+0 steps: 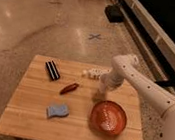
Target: Pick up the ceramic cup
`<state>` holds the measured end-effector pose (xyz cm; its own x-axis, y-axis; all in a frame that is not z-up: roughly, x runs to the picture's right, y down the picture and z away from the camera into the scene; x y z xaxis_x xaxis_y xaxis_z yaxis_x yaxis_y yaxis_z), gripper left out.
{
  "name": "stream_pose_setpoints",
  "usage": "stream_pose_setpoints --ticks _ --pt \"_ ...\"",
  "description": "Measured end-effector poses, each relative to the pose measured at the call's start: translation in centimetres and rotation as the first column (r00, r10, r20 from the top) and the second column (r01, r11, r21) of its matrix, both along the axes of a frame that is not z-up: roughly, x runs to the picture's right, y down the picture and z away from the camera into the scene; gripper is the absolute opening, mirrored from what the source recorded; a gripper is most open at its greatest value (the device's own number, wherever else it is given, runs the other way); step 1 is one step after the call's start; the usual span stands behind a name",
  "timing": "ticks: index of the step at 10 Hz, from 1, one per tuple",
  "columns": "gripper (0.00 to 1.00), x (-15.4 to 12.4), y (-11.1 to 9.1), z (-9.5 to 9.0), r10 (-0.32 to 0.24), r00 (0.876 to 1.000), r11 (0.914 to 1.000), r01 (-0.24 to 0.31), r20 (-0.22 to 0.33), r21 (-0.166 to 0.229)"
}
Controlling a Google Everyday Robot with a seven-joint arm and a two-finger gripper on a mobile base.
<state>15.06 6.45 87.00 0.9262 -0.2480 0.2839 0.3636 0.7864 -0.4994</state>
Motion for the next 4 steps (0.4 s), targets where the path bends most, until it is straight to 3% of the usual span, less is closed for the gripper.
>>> stream_pose_setpoints --ticks 4 --pt "0.00 -1.3 -4.0 -6.1 -0.007 0.999 0.9978 0.004 0.054 0.067"
